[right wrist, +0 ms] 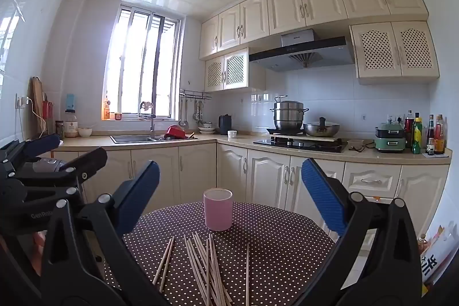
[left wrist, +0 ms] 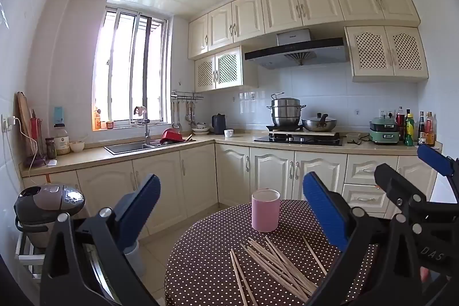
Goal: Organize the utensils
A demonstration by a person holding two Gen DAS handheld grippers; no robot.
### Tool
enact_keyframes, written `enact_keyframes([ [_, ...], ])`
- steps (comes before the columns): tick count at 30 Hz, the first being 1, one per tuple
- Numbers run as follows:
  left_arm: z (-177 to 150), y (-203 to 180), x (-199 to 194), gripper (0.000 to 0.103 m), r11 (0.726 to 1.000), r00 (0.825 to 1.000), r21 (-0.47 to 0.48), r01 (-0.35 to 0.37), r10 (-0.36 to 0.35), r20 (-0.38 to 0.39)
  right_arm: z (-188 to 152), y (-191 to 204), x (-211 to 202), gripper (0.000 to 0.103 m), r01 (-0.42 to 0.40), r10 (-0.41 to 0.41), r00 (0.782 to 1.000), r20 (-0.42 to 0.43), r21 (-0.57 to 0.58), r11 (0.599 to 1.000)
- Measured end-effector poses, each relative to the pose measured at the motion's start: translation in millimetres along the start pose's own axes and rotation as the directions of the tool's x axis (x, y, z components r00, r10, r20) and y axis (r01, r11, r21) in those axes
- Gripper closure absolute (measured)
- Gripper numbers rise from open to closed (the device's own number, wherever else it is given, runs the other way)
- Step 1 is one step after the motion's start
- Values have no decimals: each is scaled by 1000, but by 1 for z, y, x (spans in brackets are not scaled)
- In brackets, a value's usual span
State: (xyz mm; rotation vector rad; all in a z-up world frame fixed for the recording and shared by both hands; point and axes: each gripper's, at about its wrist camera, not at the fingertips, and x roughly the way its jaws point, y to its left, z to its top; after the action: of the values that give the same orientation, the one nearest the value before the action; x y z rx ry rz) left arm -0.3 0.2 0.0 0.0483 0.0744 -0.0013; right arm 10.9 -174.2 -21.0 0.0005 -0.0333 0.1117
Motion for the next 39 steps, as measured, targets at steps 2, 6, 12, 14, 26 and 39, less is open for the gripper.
enact_keyframes([
  [2,0,0,0,5,1000,1000,-2,-2,2,0,0,0,0,6,3,-3,1000,3,3,1000],
  [6,-4,-2,1,5,1000,1000,-1,-3,3,-3,0,-1,0,6,5,-5,1000,0,4,1000],
  [12,-7,-1,2,5,1000,1000,-4,-1,1,-2,1,0,1,6,4,-4,1000,0,-6,1000],
  [14,-9,-2,2,5,1000,1000,-4,-2,2,-1,2,0,3,6,3,-3,1000,-2,-6,1000],
  [26,-2,1,0,5,1000,1000,-8,2,-2,-4,-4,7,1,6,4,-4,1000,-2,-6,1000],
  [39,-5,0,0,5,1000,1000,-8,2,-2,-10,-4,3,4,6,4,-4,1000,-9,-2,1000],
])
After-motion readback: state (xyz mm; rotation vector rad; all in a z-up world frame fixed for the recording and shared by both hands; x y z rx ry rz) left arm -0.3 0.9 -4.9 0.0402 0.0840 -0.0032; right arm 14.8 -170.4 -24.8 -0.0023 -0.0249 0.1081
